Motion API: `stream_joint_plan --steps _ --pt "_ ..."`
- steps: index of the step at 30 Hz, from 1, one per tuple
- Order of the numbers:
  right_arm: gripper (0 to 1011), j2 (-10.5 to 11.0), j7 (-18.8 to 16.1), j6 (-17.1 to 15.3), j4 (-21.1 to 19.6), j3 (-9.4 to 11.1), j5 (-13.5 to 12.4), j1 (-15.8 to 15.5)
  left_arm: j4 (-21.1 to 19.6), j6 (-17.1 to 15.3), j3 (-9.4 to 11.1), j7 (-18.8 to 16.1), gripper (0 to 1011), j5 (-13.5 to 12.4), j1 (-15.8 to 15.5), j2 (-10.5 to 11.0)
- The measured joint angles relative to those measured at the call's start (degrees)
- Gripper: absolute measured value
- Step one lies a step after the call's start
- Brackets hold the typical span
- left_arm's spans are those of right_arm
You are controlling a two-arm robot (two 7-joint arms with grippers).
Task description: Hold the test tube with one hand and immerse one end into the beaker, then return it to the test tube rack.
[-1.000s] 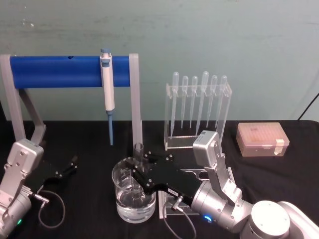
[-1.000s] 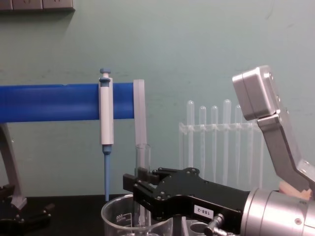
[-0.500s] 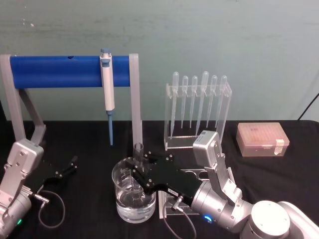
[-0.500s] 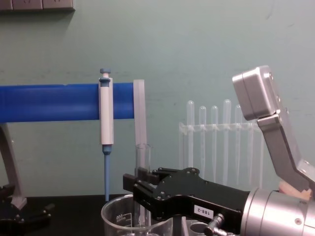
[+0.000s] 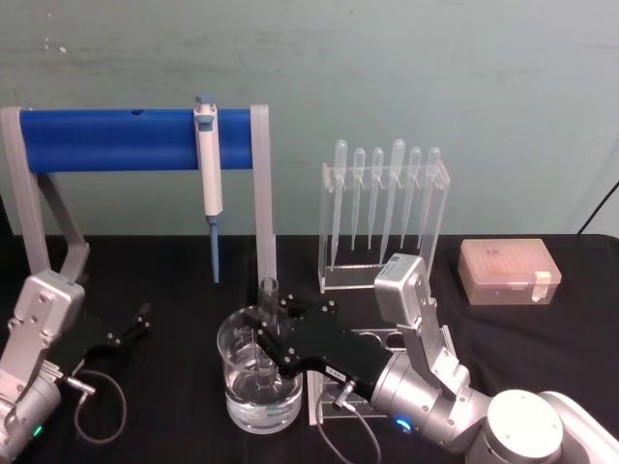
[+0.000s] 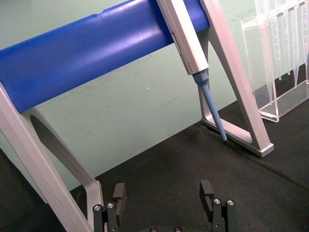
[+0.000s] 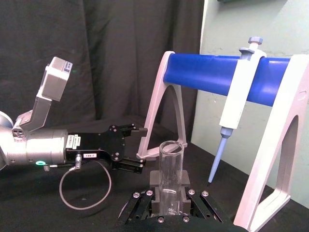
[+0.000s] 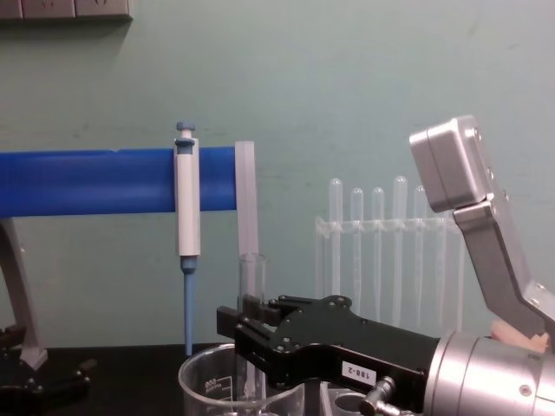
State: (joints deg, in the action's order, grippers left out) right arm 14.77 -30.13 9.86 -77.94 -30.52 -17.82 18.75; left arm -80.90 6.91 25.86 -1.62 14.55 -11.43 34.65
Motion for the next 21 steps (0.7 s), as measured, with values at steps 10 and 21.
stream_joint_plan --steps 10,21 --pt "224 0.0 0.0 0.0 0.0 0.0 0.0 0.0 0.0 0.0 0.0 0.0 1000 0.0 0.0 0.0" --pt "225 0.0 0.0 0.0 0.0 0.0 0.0 0.0 0.0 0.0 0.0 0.0 1000 0.0 0.0 0.0"
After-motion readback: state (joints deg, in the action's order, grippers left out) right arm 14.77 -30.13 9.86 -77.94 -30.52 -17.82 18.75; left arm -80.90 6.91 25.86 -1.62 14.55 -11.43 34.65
